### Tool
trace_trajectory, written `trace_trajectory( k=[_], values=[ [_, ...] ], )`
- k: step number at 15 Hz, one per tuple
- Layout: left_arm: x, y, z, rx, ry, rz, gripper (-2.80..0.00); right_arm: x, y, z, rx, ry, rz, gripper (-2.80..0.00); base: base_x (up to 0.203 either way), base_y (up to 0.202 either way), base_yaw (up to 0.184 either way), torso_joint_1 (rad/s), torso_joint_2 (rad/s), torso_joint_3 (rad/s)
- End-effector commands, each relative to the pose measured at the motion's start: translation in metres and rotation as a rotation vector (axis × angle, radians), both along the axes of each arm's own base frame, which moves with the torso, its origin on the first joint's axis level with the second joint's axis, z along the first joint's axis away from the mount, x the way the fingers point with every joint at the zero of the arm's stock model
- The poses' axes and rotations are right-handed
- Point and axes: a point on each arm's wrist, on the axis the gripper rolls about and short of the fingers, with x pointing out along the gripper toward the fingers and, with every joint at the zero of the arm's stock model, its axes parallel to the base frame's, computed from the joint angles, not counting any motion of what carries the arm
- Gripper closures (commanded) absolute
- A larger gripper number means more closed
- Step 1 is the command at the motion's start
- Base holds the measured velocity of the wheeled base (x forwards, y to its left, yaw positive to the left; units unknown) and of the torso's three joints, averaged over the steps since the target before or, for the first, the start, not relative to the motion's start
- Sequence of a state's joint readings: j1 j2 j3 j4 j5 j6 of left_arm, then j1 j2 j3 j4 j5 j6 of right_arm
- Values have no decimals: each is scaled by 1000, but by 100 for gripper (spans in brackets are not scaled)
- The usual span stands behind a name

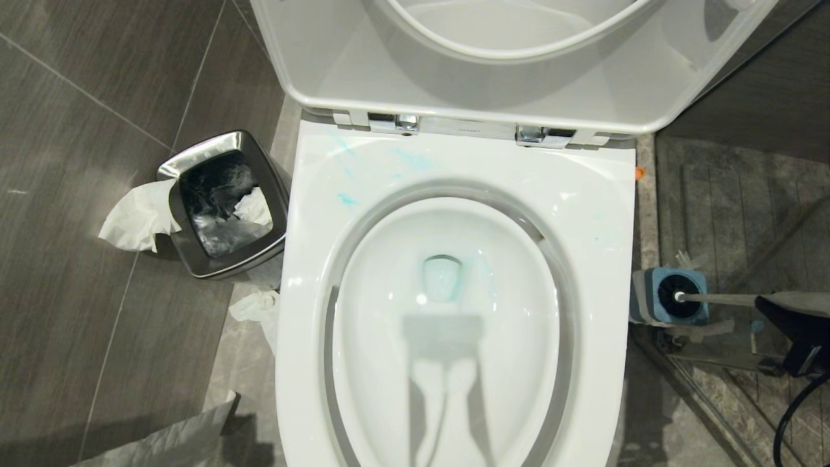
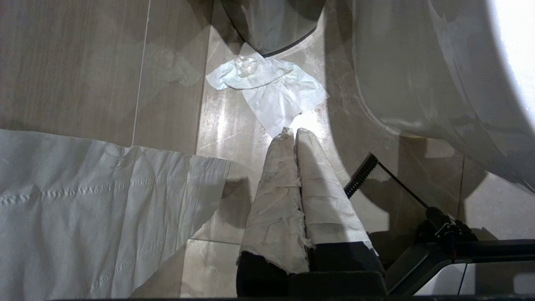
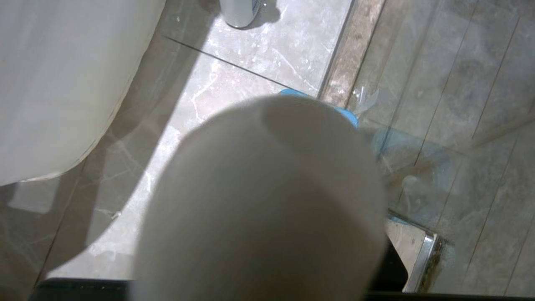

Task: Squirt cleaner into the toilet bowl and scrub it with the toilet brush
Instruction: Scrub the toilet bowl

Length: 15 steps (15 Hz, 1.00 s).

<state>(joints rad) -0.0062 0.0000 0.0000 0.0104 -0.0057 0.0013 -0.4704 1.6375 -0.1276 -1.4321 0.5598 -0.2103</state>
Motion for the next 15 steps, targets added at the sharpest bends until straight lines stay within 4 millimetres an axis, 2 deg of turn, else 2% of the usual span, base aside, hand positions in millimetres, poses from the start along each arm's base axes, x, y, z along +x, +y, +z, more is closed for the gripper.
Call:
trace_trajectory(
  k=[1, 8, 12, 15],
  values=[
    [0, 0, 0, 0, 2, 0, 0, -4, 2, 6, -2, -28, 2, 0, 0, 0, 0, 0, 0, 0],
    [0, 0, 0, 0, 2, 0, 0, -20, 11, 38, 88, -158, 14, 0, 0, 0, 0, 0, 0, 0],
    [0, 0, 0, 0, 0, 0, 0, -29, 15, 50, 104, -198, 19, 0, 0, 0, 0, 0, 0, 0],
    [0, 0, 0, 0, 2, -1, 0, -35, 18, 72, 132, -227, 17, 0, 0, 0, 0, 0, 0, 0]
  ],
)
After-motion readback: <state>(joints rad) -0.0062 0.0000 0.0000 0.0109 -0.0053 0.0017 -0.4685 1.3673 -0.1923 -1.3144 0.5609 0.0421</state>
